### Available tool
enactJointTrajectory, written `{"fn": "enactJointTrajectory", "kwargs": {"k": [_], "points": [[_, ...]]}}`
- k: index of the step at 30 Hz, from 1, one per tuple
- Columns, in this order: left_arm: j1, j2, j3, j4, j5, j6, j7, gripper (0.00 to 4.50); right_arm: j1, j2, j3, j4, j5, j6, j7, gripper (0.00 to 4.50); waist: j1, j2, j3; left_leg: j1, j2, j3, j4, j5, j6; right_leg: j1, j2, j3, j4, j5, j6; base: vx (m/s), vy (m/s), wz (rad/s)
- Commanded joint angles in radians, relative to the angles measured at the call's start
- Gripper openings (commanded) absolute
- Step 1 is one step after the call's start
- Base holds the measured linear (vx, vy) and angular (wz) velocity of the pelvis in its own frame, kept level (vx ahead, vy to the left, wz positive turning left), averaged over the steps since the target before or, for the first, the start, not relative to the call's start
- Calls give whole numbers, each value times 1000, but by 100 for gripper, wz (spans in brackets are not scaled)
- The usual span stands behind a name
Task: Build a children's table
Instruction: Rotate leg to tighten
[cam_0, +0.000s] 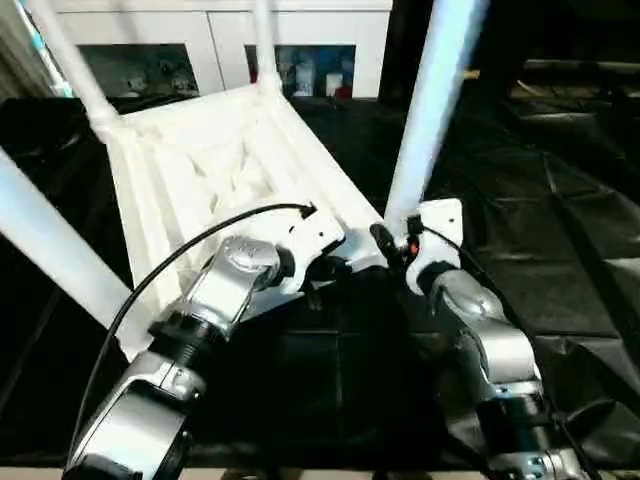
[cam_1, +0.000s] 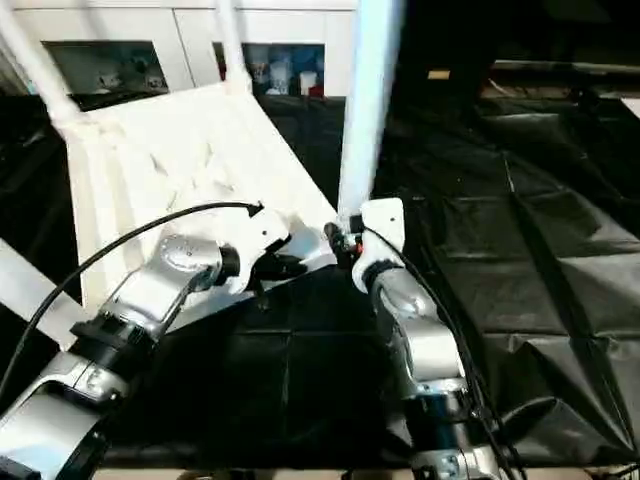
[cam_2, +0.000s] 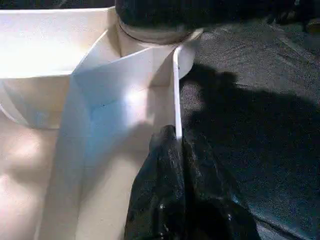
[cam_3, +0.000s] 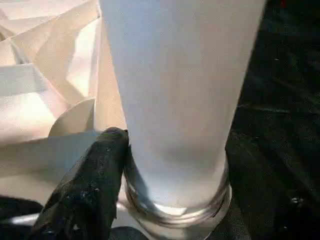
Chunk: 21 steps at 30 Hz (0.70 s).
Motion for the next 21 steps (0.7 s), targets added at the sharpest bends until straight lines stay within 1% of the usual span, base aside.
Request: {"fn": "enactJointTrajectory", "kwargs": {"k": [1,2,3,4,5,6,7,8,9,10,11,12,13,14,15,16,17,18,19,20,21], "points": [[20,2,-33,19,17,-1,-5,0,30,4,51,13,12,39,41,344,1,-4,-43,25,56,-35,-73,-286,7,9,-62,38,-87,-191,-182,0,0,0],[20,10,-33,12,17,-3,-11,0,33,-8,40,-13,23,40,51,352,1,-7,-46,25,56,-33,-73,-276,13,10,-62,36,-87,-183,-191,0,0,0],[21,13,-32,10,17,-4,-13,0,35,-13,35,-26,31,43,58,359,4,-5,-45,25,58,-34,-73,-271,16,10,-63,37,-87,-176,-192,0,0,0],[24,30,-33,-2,16,-15,-28,0,50,-55,15,-99,76,60,120,379,7,-4,-48,24,58,-35,-72,-249,23,18,-61,36,-85,-146,-193,0,0,0],[25,37,-33,-7,15,-21,-37,0,59,-81,11,-130,94,67,158,379,9,-4,-52,22,59,-33,-68,-218,39,19,-60,35,-79,-87,-196,0,0,0],[27,43,-33,-14,12,-23,-47,0,68,-110,13,-156,106,71,200,379,12,5,-52,20,59,-36,-67,-202,44,22,-59,33,-74,-52,-200,0,0,0],[31,52,-33,-25,8,-23,-58,0,82,-152,19,-184,117,71,255,379,11,3,-54,19,60,-34,-64,-179,56,24,-57,31,-70,12,-211,0,0,0],[34,58,-34,-34,5,-24,-70,0,94,-187,23,-205,125,67,303,379,12,4,-62,17,58,-33,-55,-139,74,29,-58,30,-61,95,-227,0,0,0],[40,67,-35,-48,-3,-29,-91,0,112,-234,26,-230,140,59,367,379,11,-2,-64,12,56,-32,-49,-116,90,34,-57,30,-56,142,-236,0,0,0],[51,82,-34,-67,-13,-43,-120,0,139,-304,24,-252,159,40,461,379,15,0,-64,7,55,-32,-47,-87,116,36,-59,28,-50,201,-245,0,0,0],[52,84,-34,-68,-14,-45,-122,0,141,-310,24,-253,161,38,469,379,15,-8,-68,7,55,-30,-41,-82,138,38,-61,27,-46,226,-255,0,0,0],[57,90,-33,-74,-16,-54,-131,0,153,-339,21,-256,166,27,506,379,15,-5,-70,9,56,-29,-40,-82,148,35,-61,27,-47,222,-264,0,0,0],[58,91,-33,-75,-17,-54,-132,0,154,-344,22,-255,165,24,512,379,14,-5,-70,7,56,-29,-38,-82,158,35,-62,26,-46,210,-276,0,0,0],[73,109,-29,-97,-27,-62,-150,0,157,-396,29,-230,149,-18,573,379,15,-11,-76,9,59,-30,-35,-86,164,37,-65,24,-44,191,-288,0,0,0],[80,112,-24,-108,-35,-59,-154,0,151,-406,29,-215,143,-32,586,379,15,-14,-77,9,60,-29,-34,-81,168,39,-63,25,-44,186,-290,0,0,0],[87,114,-17,-119,-42,-55,-153,0,139,-412,27,-198,143,-39,592,379,15,-12,-75,9,61,-28,-33,-72,177,33,-63,25,-44,162,-302,0,0,0],[95,117,-15,-129,-46,-62,-154,0,125,-411,26,-180,141,-41,587,379,14,-15,-77,10,61,-27,-32,-73,177,33,-62,24,-45,145,-305,0,0,0],[100,120,-13,-138,-49,-66,-154,0,116,-409,24,-168,141,-41,582,379,14,-13,-78,11,60,-26,-31,-77,175,32,-62,24,-45,116,-310,0,0,0],[109,121,-10,-152,-56,-58,-156,0,101,-407,27,-150,137,-47,582,379,14,-16,-78,10,60,-26,-30,-77,175,32,-62,25,-45,106,-311,0,0,0],[118,123,-5,-165,-64,-66,-157,0,87,-405,35,-127,126,-63,580,379,15,-14,-76,10,61,-27,-30,-85,171,31,-64,25,-46,80,-312,0,0,0],[126,122,-1,-176,-72,-71,-159,0,75,-403,46,-107,115,-82,582,379,15,-13,-77,10,62,-27,-30,-88,167,30,-65,25,-46,69,-312,0,0,0]]}}
